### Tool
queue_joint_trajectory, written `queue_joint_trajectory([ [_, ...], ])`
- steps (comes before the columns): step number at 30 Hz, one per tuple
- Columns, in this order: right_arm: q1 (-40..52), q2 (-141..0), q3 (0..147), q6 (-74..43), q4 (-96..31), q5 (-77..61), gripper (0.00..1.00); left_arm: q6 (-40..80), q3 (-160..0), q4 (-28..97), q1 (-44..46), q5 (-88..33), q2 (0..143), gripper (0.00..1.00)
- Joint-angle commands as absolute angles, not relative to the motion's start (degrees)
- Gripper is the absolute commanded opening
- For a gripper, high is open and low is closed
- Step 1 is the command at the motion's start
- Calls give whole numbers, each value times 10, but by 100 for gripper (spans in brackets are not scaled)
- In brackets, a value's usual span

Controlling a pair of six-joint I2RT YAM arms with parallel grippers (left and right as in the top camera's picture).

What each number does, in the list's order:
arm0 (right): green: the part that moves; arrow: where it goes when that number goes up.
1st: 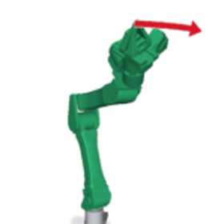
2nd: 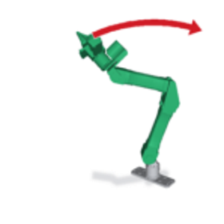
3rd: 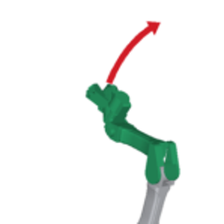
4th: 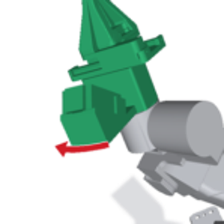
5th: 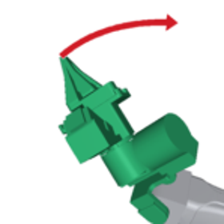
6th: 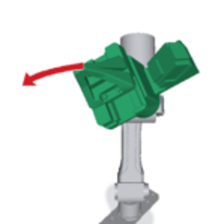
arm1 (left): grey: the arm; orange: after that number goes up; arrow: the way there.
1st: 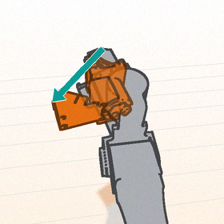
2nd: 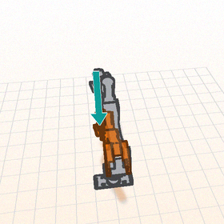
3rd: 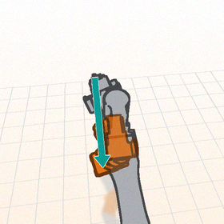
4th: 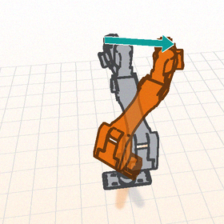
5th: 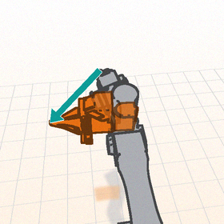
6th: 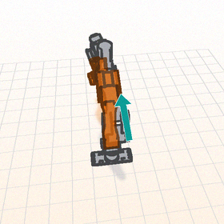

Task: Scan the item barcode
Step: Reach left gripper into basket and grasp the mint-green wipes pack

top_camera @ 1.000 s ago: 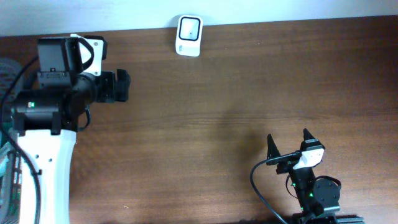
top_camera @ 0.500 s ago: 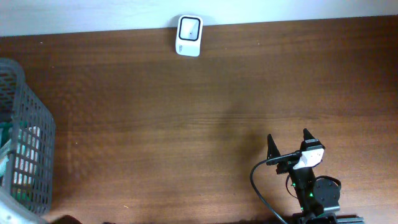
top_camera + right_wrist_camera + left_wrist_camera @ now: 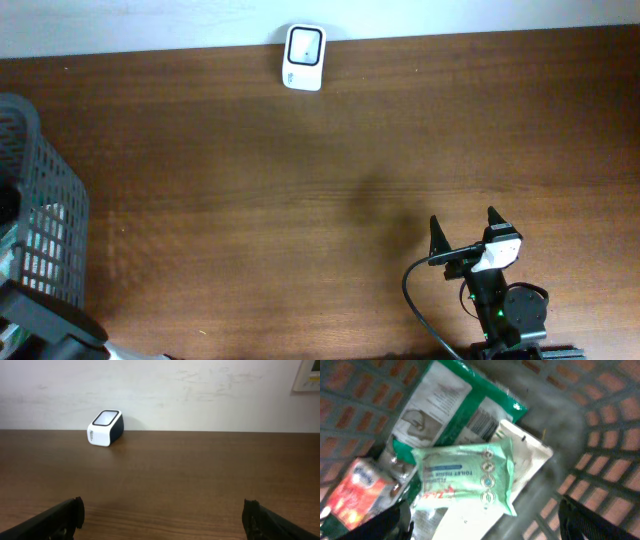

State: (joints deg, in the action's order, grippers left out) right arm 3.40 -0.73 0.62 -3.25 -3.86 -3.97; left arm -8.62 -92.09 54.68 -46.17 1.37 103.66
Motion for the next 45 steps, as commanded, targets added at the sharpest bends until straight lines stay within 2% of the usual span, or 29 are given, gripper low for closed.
queue_joint_trajectory([
  [1, 30, -4, 3, -34, -41, -38, 98, -163, -855, 493, -473, 20, 1042, 85],
  [6, 30, -4, 3, -34, -41, -39, 98, -167, -794, 400, -499, 20, 1045, 89],
  [8, 30, -4, 3, -34, -41, -39, 98, -208, -788, 385, -502, 12, 1056, 94],
  [16, 30, -4, 3, -34, -41, -39, 98, -223, -788, 368, -500, 12, 1115, 92],
  [18, 30, -4, 3, -34, -41, -39, 98, -222, -788, 368, -500, 12, 1119, 84],
  [20, 30, -4, 3, -34, -41, -39, 98, -222, -788, 366, -500, 12, 1119, 64],
  [22, 30, -4, 3, -34, -41, -39, 98, -222, -788, 369, -500, 8, 1119, 31],
  [23, 30, -4, 3, -34, -41, -39, 99, -222, -788, 369, -500, 8, 1119, 18],
  [25, 30, -4, 3, -34, -41, -39, 98, -222, -793, 377, -500, 8, 1117, 9],
  [27, 30, -4, 3, -34, -41, -39, 98, -219, -810, 391, -500, 8, 1105, 5],
  [31, 30, -4, 3, -34, -41, -39, 98, -142, -879, 408, -500, 6, 1037, 4],
  [35, 30, -4, 3, -34, -41, -39, 98, -79, -936, 401, -500, -88, 926, 4],
  [39, 30, -4, 3, -34, -41, -39, 98, -38, -939, 367, -481, -235, 833, 7],
  [42, 30, -4, 3, -34, -41, -39, 98, -19, -939, 387, -405, -270, 794, 7],
  [45, 30, -4, 3, -34, -41, -39, 98, -23, -938, 459, -277, -239, 789, 8],
])
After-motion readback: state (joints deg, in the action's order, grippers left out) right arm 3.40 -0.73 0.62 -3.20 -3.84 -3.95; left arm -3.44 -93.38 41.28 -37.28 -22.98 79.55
